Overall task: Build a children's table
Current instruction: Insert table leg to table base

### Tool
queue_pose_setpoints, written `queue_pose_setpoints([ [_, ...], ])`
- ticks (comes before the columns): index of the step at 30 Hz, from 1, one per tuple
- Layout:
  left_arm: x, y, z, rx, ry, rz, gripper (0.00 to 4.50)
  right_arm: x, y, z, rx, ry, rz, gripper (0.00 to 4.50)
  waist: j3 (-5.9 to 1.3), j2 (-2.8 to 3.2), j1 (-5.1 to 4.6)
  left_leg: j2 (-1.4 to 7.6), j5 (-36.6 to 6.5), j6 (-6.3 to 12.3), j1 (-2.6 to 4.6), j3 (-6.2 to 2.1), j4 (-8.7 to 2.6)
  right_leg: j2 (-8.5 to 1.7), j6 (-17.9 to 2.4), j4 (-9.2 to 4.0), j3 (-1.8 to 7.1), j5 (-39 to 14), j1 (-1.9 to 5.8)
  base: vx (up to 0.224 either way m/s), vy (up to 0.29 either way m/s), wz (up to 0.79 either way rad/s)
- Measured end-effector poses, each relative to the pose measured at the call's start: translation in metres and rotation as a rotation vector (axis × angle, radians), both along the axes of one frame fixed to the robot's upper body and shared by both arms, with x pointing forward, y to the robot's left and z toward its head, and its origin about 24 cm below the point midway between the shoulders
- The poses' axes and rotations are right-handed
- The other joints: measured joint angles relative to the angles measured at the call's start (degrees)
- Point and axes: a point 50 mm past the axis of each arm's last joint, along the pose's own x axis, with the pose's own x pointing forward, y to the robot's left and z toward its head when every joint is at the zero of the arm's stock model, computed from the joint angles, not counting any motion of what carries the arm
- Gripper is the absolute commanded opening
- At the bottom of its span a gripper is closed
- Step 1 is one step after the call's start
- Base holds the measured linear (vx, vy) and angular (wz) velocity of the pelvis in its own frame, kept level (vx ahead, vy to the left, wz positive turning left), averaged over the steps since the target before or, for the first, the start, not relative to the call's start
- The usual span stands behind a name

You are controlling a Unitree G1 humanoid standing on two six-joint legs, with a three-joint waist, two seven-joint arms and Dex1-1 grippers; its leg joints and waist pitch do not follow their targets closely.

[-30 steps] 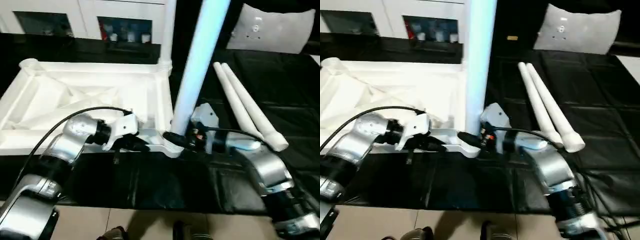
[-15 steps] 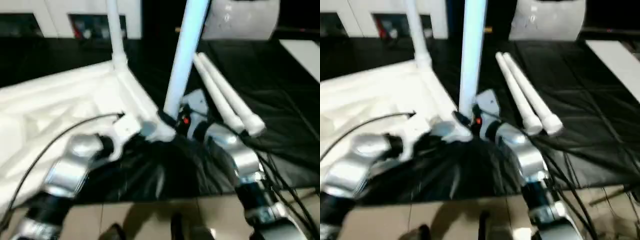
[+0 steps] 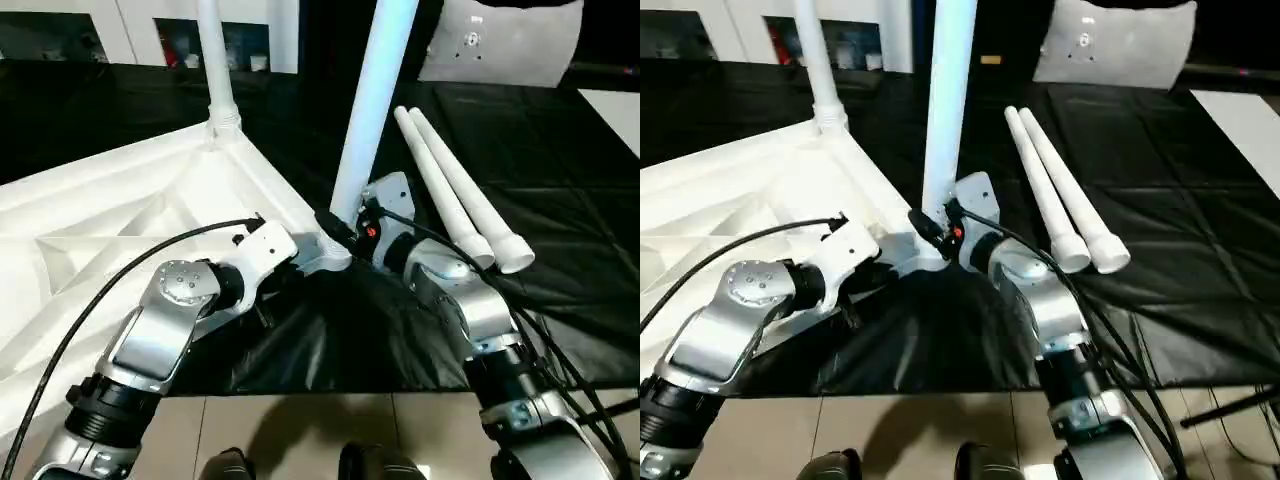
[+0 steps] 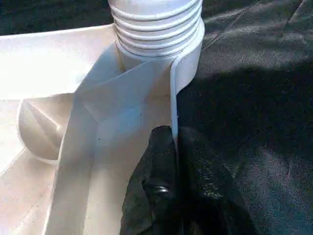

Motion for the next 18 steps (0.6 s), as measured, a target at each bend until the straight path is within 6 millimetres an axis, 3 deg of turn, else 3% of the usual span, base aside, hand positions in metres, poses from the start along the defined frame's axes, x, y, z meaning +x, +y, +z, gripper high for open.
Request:
queue_pose_setpoints([
  [7,0.003,-0.001,-0.001,-0.015,-0.002,-0.01,0.0,0.001,-0.003,-0.01,-0.003,0.029,-0.007,2.88,-0.17,0.03,0.22,0.16,0.0,0.01,-0.09,0.58,0.06,-0.03,-0.5,-0.21,0.14,0.5,-0.05,0.0,0.0,0.0],
  [11,0.007,-0.001,0.0,-0.025,-0.021,-0.032,0.0,-0.002,-0.01,-0.017,-0.009,0.041,-0.006,3.22,-0.2,0.08,0.79,0.4,0.0,0.02,-0.19,1.33,0.11,-0.04,-0.3,-0.22,0.18,1.6,-0.15,0.0,0.0,0.0],
  [16,0.011,0.003,0.0,-0.029,-0.033,-0.085,0.0,-0.014,-0.03,-0.03,-0.005,0.062,0.032,3.6,-0.59,0.92,1.55,0.85,0.1,0.13,-0.47,1.68,0.13,0.15,0.0,-0.18,0.1,2.0,-0.41,0.021,-0.003,-0.01],
  [18,0.014,0.005,0.003,-0.026,-0.044,-0.106,0.0,-0.018,-0.037,-0.034,-0.024,0.075,0.042,3.9,-0.64,1.01,1.7,0.94,0.1,0.19,-0.71,1.71,0.14,0.22,-0.1,-0.16,0.06,2.0,-0.69,0.0,0.0,0.0],
])
